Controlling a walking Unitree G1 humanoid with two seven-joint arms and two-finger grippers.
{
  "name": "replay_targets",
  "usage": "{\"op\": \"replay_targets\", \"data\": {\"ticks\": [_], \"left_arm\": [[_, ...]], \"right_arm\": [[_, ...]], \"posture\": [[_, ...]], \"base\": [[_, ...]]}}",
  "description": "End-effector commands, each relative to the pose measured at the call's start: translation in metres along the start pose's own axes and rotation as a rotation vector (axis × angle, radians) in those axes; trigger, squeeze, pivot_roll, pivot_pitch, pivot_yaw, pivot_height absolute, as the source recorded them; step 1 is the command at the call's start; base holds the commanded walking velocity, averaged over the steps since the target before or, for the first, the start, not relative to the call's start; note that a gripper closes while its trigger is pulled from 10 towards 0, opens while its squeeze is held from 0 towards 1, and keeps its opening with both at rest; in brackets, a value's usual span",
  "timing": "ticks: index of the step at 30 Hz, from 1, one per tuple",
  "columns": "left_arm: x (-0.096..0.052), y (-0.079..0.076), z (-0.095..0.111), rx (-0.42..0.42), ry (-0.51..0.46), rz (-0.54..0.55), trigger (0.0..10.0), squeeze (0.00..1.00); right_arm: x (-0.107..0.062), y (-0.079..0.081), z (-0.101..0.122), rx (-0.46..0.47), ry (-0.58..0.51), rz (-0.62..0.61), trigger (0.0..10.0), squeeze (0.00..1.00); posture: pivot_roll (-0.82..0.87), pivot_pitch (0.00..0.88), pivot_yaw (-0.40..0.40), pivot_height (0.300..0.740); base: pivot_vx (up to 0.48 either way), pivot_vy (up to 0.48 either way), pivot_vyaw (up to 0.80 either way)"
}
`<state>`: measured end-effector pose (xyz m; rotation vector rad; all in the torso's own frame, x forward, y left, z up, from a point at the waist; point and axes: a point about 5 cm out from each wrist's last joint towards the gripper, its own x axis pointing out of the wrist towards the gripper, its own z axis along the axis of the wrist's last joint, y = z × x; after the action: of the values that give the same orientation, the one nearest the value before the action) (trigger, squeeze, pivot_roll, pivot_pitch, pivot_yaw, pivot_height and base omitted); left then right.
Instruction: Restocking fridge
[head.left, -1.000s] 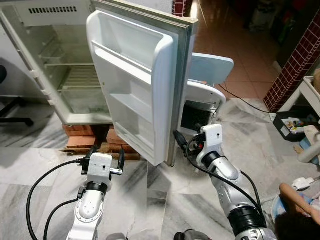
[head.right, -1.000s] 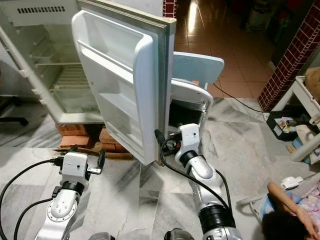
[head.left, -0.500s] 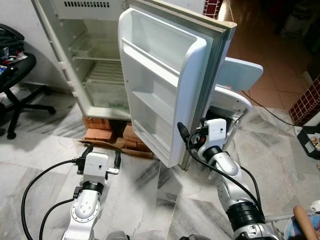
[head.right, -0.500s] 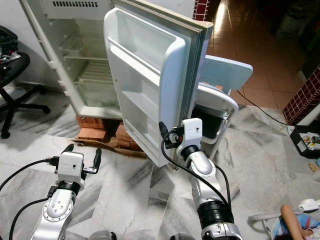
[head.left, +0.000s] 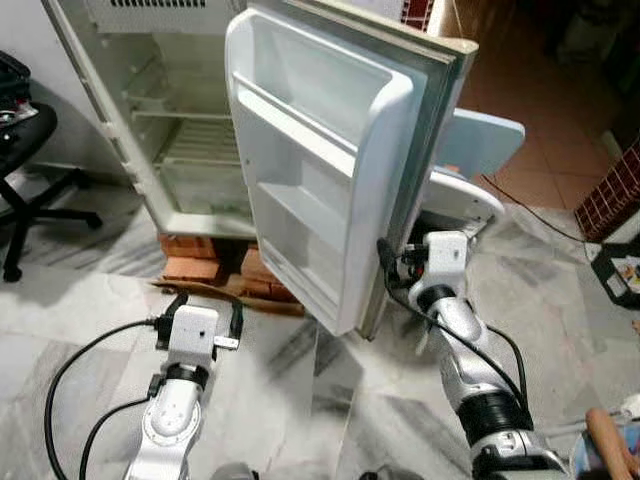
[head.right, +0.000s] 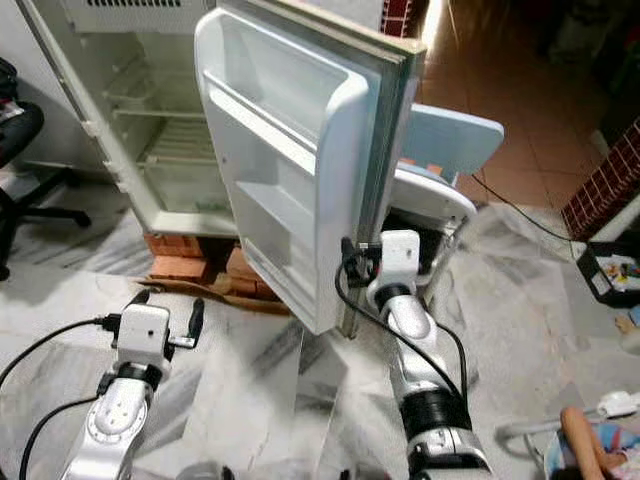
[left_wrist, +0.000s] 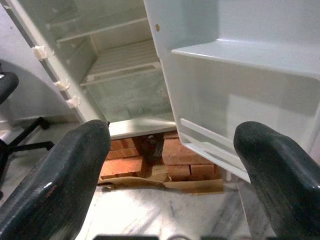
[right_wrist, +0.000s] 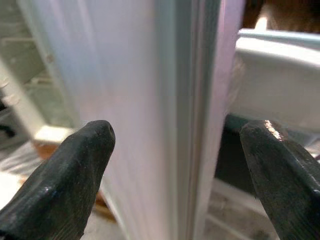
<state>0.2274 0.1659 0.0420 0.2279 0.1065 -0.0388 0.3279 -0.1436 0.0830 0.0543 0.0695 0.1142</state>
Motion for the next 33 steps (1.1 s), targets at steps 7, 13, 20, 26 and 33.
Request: {"op": "replay_targets", "data": {"ticks": [7,13,20,26,33], "left_arm": [[-0.008,0.003,-0.008,0.017,0.046,-0.002,10.0,0.00],[-0.009,0.005,-0.008,0.023,0.052,0.015,10.0,0.00],[-0.012,0.004,-0.011,0.026,0.065,0.017,10.0,0.00],[-0.007,0.003,-0.009,0.025,0.059,0.012,10.0,0.00],[-0.004,0.003,-0.008,0.025,0.055,0.008,10.0,0.00]], "right_arm": [[0.035,0.002,0.032,-0.002,-0.031,-0.097,10.0,0.00],[0.054,0.011,0.060,-0.011,-0.073,-0.114,10.0,0.00],[0.065,0.052,0.079,0.195,-0.103,0.114,10.0,0.00],[0.044,0.113,0.100,0.511,-0.191,0.691,10.0,0.00],[-0.015,0.113,0.090,0.518,-0.164,1.115,10.0,0.00]], "posture": [[0.04,0.061,0.001,0.740],[0.06,0.063,-0.012,0.740],[0.07,0.060,-0.017,0.740],[0.06,0.047,-0.014,0.740],[0.04,0.052,-0.009,0.740]], "base": [[0.000,0.000,0.00],[0.000,0.000,0.00],[0.000,0.000,0.00],[0.000,0.000,0.00],[0.000,0.000,0.00]]}}
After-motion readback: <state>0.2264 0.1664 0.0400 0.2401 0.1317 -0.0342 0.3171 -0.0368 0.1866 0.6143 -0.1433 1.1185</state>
